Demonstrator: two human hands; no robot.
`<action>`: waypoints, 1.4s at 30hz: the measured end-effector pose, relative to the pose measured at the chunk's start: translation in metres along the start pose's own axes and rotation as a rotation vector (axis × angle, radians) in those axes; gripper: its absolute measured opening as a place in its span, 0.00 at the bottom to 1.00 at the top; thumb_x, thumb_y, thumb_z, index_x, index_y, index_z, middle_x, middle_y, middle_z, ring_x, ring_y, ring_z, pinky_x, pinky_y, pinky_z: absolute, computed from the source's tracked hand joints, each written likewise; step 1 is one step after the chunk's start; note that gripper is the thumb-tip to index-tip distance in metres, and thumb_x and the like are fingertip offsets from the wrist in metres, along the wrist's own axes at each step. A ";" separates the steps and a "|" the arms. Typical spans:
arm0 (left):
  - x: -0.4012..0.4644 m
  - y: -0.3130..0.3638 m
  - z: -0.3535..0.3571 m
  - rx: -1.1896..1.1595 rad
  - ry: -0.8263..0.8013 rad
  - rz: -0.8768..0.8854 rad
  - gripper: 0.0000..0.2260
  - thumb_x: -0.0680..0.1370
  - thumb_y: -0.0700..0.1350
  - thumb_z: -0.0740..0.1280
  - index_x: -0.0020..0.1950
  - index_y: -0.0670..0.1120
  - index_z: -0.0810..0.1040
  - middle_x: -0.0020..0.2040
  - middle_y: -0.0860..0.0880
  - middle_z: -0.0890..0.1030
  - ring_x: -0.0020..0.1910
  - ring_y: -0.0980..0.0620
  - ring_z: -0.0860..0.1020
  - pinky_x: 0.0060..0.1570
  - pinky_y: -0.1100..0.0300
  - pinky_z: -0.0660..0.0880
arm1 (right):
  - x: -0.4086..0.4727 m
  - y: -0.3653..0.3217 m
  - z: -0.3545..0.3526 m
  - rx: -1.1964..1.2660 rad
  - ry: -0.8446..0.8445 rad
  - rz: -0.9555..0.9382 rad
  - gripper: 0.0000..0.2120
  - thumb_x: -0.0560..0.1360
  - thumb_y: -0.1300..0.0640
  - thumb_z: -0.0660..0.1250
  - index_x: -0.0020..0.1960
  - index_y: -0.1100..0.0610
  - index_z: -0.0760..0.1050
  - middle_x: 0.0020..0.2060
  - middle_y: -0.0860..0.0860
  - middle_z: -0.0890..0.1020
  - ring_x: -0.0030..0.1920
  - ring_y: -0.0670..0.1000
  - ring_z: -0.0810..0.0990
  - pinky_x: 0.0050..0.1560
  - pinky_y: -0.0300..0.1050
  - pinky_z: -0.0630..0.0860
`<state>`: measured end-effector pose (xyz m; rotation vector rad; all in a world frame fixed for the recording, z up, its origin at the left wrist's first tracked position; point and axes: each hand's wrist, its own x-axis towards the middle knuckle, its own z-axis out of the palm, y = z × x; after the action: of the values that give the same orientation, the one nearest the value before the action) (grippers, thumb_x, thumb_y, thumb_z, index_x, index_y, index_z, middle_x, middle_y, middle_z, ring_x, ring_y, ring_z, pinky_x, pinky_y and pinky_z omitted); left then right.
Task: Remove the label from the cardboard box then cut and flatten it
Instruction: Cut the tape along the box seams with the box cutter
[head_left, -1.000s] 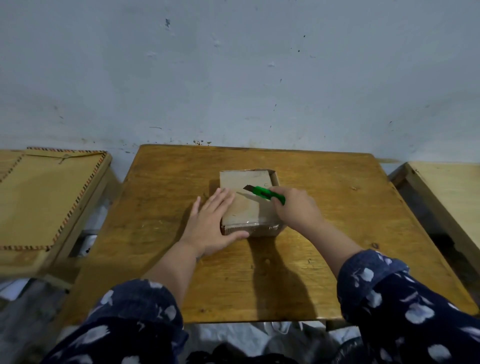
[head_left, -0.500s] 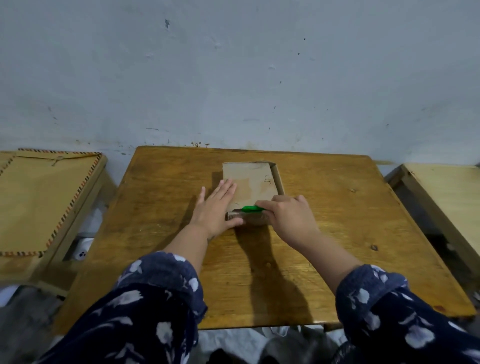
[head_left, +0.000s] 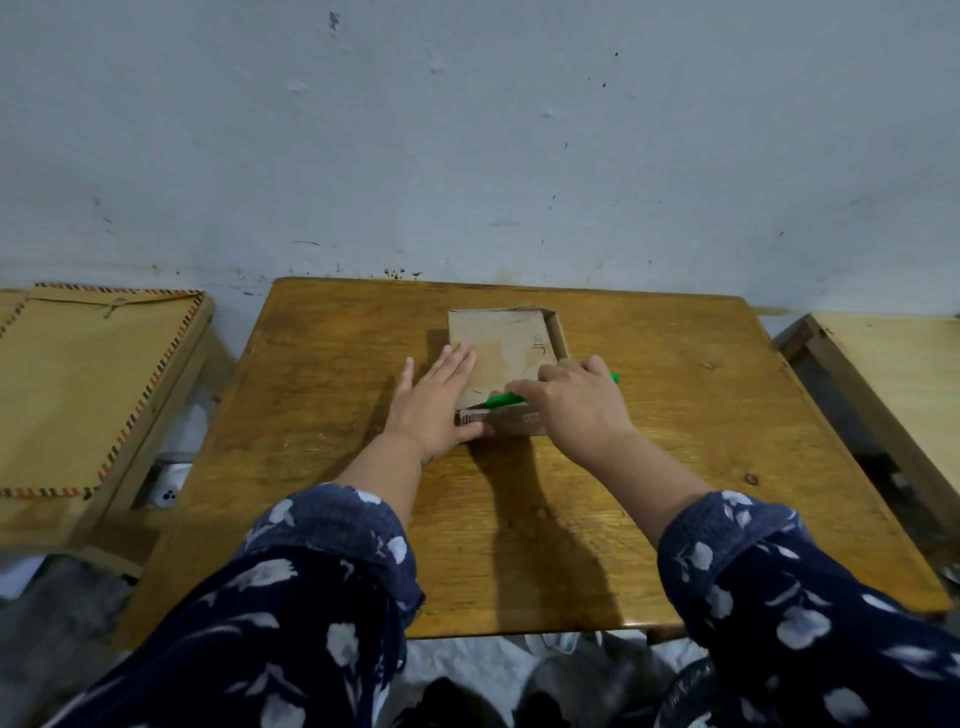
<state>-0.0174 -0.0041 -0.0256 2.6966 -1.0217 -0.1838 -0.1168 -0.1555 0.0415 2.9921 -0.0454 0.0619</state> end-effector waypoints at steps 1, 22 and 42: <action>0.000 0.000 0.000 0.006 -0.001 -0.002 0.43 0.75 0.62 0.65 0.79 0.49 0.43 0.79 0.53 0.42 0.78 0.53 0.42 0.75 0.43 0.39 | -0.001 0.003 0.000 -0.002 -0.014 0.008 0.20 0.79 0.57 0.59 0.70 0.44 0.67 0.54 0.50 0.79 0.56 0.55 0.74 0.54 0.51 0.64; 0.006 -0.002 -0.002 0.132 -0.055 -0.013 0.45 0.72 0.70 0.59 0.79 0.49 0.41 0.79 0.52 0.41 0.77 0.54 0.41 0.73 0.41 0.37 | -0.053 0.104 0.023 0.365 -0.242 0.471 0.19 0.81 0.56 0.55 0.70 0.43 0.68 0.52 0.51 0.81 0.47 0.53 0.78 0.47 0.49 0.73; 0.057 0.076 0.021 0.137 0.031 -0.214 0.44 0.71 0.75 0.40 0.79 0.49 0.43 0.79 0.50 0.42 0.77 0.52 0.40 0.73 0.38 0.41 | -0.006 0.166 0.072 0.804 0.006 1.054 0.20 0.76 0.61 0.66 0.67 0.56 0.72 0.58 0.59 0.79 0.55 0.58 0.79 0.53 0.52 0.79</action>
<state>-0.0273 -0.1006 -0.0265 2.9219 -0.7610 -0.1147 -0.1254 -0.3304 -0.0052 3.2377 -1.9752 0.2449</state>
